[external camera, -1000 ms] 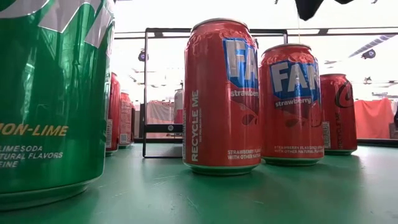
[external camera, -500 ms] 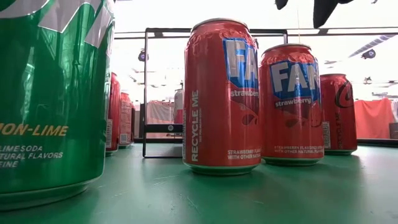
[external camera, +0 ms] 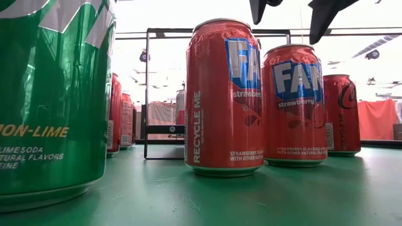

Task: Place canned beverage on shelf
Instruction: Put the orange soda can on the shelf

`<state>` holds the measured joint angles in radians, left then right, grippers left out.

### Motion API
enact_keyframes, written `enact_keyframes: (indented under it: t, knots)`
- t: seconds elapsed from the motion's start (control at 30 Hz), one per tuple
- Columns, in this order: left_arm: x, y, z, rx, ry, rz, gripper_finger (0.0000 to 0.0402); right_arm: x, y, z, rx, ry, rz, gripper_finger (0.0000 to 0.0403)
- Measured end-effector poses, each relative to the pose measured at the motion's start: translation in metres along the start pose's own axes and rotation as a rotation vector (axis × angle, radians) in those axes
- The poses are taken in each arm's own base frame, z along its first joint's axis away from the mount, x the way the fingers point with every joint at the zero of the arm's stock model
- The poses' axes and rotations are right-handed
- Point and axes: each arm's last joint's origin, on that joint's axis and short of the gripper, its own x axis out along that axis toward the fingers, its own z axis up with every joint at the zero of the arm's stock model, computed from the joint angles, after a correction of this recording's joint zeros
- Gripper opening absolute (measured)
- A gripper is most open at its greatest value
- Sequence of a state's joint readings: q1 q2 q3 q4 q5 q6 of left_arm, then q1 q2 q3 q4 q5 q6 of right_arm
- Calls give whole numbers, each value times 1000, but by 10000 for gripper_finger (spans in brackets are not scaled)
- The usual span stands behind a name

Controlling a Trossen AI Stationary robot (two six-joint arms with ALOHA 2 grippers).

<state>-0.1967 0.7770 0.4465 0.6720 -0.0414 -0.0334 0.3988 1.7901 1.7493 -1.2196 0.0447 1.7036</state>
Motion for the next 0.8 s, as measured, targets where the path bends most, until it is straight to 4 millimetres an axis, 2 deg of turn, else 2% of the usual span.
enact_keyframes:
  t: [0.23, 0.6, 0.8]
  knots:
    - [0, 0, 0, 0, 0, 0, 0, 1, -1, 1, -2, -25, -8, 345]
    - [0, 0, 0, 0, 0, 0, 0, 28, 5, 0, -4, -38, -81, 345]
    - [0, 0, 0, 0, 0, 0, 0, 29, 5, 1, -3, -43, -85, 345]
